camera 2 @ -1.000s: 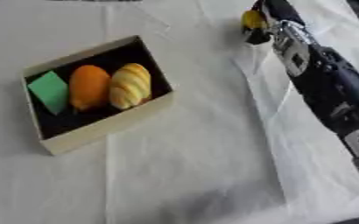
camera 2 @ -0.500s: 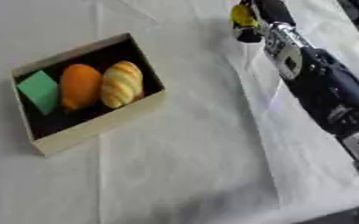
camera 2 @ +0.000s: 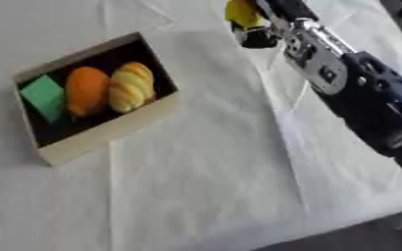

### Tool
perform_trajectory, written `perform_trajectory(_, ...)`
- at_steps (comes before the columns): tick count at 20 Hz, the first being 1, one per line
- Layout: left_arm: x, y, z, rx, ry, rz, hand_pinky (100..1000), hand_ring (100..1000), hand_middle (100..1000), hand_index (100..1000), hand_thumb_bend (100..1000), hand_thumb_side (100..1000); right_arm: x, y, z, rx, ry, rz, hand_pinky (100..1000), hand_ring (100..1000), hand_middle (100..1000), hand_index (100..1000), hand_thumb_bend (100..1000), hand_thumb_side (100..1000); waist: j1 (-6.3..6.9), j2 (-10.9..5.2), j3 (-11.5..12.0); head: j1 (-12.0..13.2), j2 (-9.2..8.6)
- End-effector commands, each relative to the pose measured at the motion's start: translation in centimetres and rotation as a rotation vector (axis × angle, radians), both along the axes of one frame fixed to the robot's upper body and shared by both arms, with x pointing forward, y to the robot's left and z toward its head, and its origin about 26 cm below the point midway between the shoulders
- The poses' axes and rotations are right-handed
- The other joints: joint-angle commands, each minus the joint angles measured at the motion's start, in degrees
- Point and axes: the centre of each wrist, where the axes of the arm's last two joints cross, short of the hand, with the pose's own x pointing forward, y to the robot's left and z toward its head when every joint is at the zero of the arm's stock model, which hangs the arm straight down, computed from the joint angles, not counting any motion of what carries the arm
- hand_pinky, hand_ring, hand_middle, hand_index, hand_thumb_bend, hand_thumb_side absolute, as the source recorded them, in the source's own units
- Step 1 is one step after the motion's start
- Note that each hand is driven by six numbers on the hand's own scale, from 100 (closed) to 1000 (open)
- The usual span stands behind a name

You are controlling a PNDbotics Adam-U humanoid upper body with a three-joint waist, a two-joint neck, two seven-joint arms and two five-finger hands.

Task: Pick up objects on the table and place them in the box.

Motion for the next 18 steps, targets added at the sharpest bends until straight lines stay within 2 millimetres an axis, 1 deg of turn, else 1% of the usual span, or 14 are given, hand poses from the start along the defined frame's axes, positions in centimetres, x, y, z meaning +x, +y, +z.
perform_trajectory(1, -0.4, 0.0, 1.5, 0.042, -0.014, 0.008, 807, 766, 698, 849, 156, 455, -2.1, 3.4, 2.7, -0.074, -0.027, 0.128, 743, 615, 529, 675, 100, 100, 0.86, -2.83, -0.36, 1.98, 1.48)
perform_trajectory(3, -0.3, -0.5, 1.5, 0.048, -0.011, -0.01, 807, 766, 697, 849, 159, 456, -2.7, 5.0, 3.3, -0.094, -0.018, 0.21, 743, 616, 530, 675, 100, 100, 0.56, -3.66, -0.75, 2.84, 1.71)
perform_trajectory(8, -0.1, -2.1, 1.3, 0.084, 0.011, -0.068, 807, 766, 696, 849, 151, 464, -2.3, 7.7, 4.3, -0.108, 0.048, 0.391, 750, 618, 534, 676, 100, 100, -0.42, -5.11, -0.74, 3.49, 1.78)
perform_trajectory(12, 0.0, -3.4, 1.1, 0.118, 0.029, -0.11, 808, 764, 694, 849, 139, 476, -1.8, 10.0, 4.6, -0.078, 0.112, 0.505, 763, 616, 538, 677, 100, 100, -1.31, -5.69, -0.14, 3.4, 1.78)
perform_trajectory(16, 0.2, -4.4, 1.2, 0.124, 0.041, -0.147, 808, 764, 701, 849, 137, 486, -1.3, 11.9, 5.0, -0.048, 0.154, 0.572, 771, 616, 541, 679, 100, 100, -1.96, -6.09, 0.65, 2.82, 1.78)
perform_trajectory(18, 0.3, -5.0, 1.3, 0.124, 0.04, -0.172, 808, 764, 704, 848, 137, 487, -0.4, 12.4, 4.9, -0.028, 0.178, 0.581, 775, 619, 544, 681, 100, 100, -2.24, -6.24, 1.17, 2.34, 1.78)
